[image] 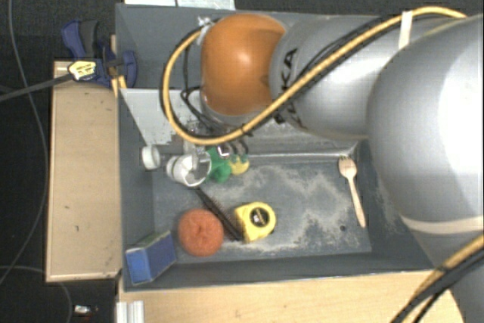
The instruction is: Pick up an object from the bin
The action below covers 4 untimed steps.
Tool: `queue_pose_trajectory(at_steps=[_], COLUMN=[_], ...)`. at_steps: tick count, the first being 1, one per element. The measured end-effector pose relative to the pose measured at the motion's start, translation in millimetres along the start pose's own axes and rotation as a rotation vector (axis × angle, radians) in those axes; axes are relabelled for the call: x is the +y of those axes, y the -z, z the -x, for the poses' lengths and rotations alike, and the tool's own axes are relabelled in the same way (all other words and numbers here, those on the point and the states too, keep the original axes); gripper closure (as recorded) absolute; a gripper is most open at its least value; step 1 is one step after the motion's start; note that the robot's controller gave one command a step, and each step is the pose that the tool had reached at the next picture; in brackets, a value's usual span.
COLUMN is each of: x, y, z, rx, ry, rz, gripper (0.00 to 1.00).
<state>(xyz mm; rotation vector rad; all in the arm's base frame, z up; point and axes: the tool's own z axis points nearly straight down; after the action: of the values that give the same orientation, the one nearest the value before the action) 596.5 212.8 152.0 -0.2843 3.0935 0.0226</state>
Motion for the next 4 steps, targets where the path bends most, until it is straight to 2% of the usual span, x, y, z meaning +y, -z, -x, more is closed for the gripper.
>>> queue_pose_trajectory(at_steps=[1,2,3,4], x=[-1,0,0,0], y=[-1,10,53,76], z=[-1.5,1.6,2.3,3.3], rx=[0.005,-0.007,-0.003,-0.004], ry=[-0.005,-0.008,-0.011,-0.014], rz=[-0.001,0.002,0.001,0.002], gripper=[1.00,1.00,1.00,1.00])
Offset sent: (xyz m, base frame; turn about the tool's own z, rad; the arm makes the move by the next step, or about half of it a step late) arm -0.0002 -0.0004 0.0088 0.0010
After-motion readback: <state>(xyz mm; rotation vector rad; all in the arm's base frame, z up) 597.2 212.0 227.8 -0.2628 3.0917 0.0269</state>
